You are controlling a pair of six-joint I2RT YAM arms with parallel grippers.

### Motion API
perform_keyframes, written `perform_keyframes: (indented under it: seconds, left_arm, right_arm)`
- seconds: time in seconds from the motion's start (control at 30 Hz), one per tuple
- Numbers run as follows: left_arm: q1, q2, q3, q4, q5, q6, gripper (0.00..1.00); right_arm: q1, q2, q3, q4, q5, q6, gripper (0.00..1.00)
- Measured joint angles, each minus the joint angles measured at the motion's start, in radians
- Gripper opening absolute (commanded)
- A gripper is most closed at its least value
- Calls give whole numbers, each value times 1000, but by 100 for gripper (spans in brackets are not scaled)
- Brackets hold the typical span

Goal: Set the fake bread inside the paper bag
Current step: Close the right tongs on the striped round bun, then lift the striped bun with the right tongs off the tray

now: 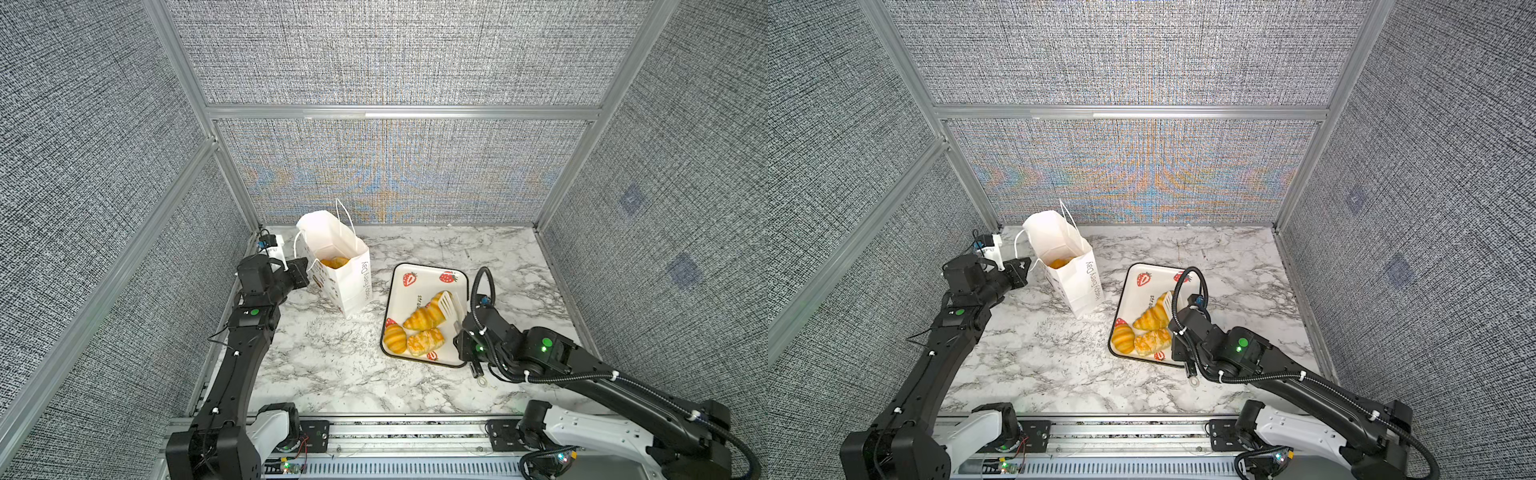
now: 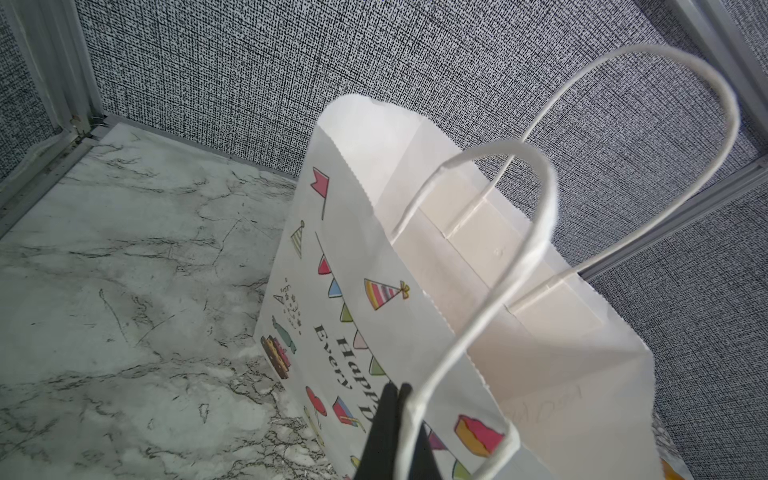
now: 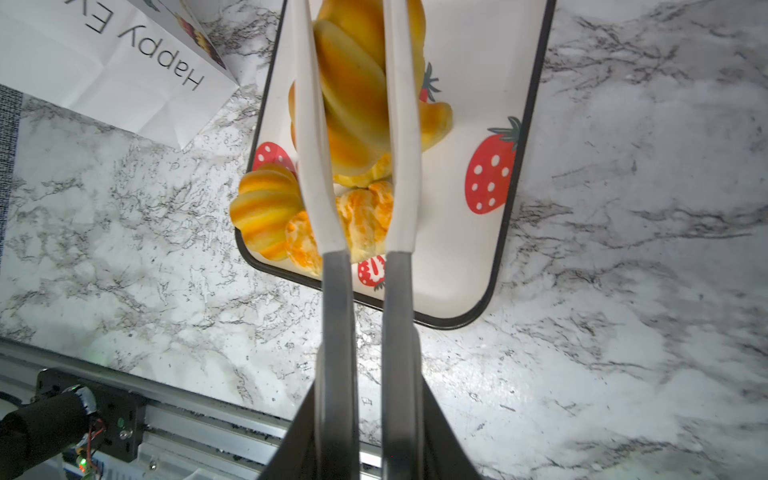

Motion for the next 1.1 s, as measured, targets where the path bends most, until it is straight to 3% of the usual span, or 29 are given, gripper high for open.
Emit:
perform_keyframes:
  seconds: [1.1]
  left_arm:
    - [-1, -1, 0, 0, 0, 0, 0]
  right_arm:
    - [-43, 284, 424, 218, -84, -321, 28]
